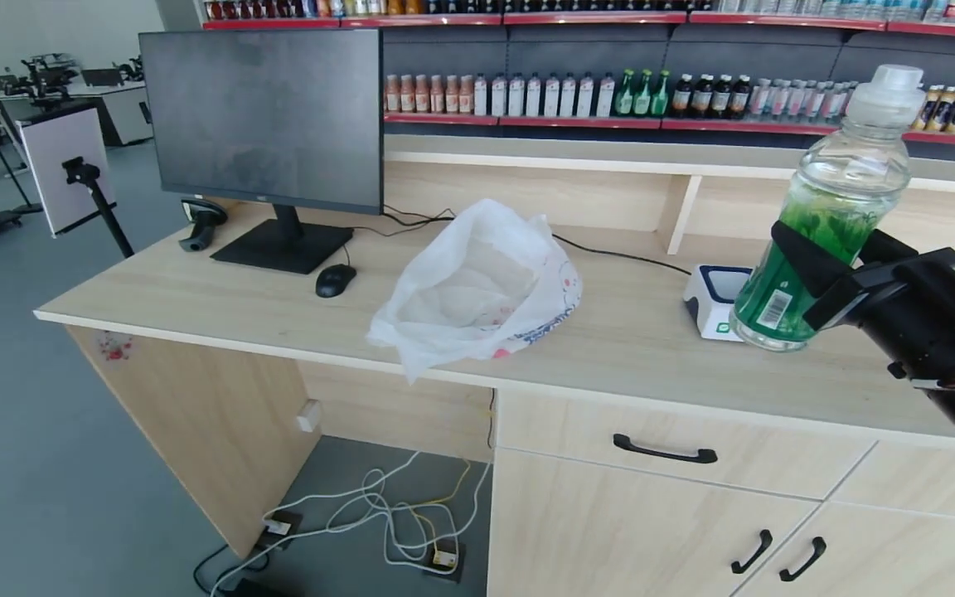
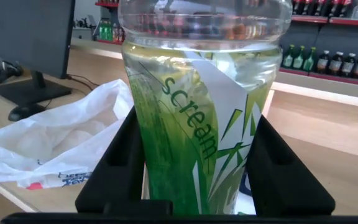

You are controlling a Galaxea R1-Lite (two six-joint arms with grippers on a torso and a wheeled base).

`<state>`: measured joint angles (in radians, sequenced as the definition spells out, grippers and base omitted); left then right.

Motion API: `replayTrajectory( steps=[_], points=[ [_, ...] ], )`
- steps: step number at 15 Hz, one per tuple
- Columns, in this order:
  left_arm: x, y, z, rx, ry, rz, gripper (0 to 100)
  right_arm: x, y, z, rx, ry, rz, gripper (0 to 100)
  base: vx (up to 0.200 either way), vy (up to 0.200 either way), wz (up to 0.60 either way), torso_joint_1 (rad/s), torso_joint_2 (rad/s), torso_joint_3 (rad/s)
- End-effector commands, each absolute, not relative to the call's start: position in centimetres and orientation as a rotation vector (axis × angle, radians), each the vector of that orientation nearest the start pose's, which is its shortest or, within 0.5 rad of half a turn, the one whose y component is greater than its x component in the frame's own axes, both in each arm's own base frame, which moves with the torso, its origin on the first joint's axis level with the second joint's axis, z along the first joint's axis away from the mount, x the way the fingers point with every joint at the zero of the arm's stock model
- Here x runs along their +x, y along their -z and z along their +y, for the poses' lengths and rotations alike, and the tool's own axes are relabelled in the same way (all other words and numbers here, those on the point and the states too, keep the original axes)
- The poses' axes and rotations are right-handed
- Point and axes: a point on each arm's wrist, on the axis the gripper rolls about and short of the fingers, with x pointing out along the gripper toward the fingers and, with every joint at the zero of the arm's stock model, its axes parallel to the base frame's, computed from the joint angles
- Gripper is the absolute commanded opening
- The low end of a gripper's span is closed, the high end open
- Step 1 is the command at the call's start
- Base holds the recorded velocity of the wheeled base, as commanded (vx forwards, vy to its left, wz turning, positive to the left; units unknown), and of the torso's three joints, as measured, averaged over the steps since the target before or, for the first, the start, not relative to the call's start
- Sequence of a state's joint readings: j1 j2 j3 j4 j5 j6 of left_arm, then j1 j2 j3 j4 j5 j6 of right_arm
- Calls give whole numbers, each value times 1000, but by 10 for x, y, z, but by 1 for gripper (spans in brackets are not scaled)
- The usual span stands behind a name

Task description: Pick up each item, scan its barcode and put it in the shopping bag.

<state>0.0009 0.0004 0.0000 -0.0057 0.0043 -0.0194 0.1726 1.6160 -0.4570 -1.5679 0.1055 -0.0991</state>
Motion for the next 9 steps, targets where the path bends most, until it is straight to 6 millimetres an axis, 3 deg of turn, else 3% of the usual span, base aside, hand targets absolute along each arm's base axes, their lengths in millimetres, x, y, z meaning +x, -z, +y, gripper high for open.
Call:
replayTrajectory(
  steps=[1, 3, 7, 8, 9],
  points=[
    [-23, -76, 0, -20, -6, -5, 100, 245, -211, 45, -84, -253, -429, 0, 0, 0, 0, 0, 0, 0],
    [-23, -76, 0, -18, -5, -3, 100, 248, -211, 45, -83, -253, -427, 0, 0, 0, 0, 0, 0, 0],
    [-23, -76, 0, -18, -5, -6, 100, 252, -209, 47, -84, -256, -421, 0, 200, 0, 0, -2, -4, 2],
    [-23, -76, 0, -18, -5, -5, 100, 254, -208, 56, -76, -289, -418, 0, 200, 0, 0, -2, -2, 12],
    [-23, -76, 0, -18, -5, -5, 100, 254, -207, 57, -77, -291, -418, 0, 0, 0, 0, 0, 0, 0]
  ],
)
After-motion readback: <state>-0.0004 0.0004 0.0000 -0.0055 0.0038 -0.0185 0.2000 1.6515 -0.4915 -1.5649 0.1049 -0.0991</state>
